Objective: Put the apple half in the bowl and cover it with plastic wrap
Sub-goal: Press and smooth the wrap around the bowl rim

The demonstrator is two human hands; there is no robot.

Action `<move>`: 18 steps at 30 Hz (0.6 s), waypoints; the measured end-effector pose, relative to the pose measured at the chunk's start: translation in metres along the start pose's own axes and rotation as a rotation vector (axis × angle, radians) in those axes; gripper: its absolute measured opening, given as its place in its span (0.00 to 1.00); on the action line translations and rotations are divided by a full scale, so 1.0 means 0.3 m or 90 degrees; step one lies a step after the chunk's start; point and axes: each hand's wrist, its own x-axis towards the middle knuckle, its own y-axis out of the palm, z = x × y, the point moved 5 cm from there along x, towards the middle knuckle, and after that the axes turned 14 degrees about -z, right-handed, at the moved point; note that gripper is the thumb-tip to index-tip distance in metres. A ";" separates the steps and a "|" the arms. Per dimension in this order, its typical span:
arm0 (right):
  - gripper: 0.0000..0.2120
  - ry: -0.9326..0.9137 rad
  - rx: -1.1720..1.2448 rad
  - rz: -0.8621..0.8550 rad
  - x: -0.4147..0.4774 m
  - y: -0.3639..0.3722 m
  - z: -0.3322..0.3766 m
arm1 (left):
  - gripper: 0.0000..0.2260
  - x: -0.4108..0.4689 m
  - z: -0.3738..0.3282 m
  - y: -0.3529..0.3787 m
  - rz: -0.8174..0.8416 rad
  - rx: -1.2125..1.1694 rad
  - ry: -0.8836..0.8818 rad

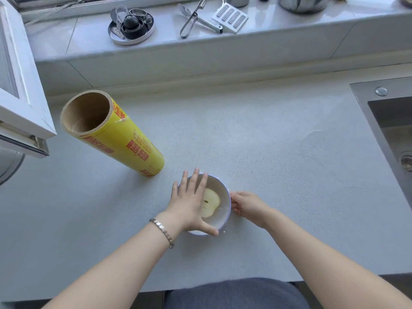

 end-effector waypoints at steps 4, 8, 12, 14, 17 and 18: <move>0.18 -0.056 0.012 -0.121 -0.009 -0.014 0.023 | 0.65 0.003 -0.004 0.027 0.003 0.034 0.006; 0.14 -0.081 0.053 -0.198 -0.022 -0.021 0.049 | 0.64 0.004 -0.020 0.023 -0.009 0.041 -0.018; 0.10 -0.096 0.006 -0.257 -0.011 -0.009 0.054 | 0.64 0.003 -0.028 0.016 -0.009 0.045 -0.027; 0.11 -0.135 -0.021 -0.273 -0.012 -0.011 0.051 | 0.64 0.004 -0.028 0.014 -0.010 0.047 -0.030; 0.10 -0.178 -0.033 -0.303 -0.023 -0.031 0.043 | 0.64 0.008 -0.031 0.015 -0.008 0.048 -0.035; 0.09 -0.188 -0.038 -0.320 -0.028 -0.042 0.041 | 0.64 0.010 -0.032 0.015 -0.010 0.050 -0.038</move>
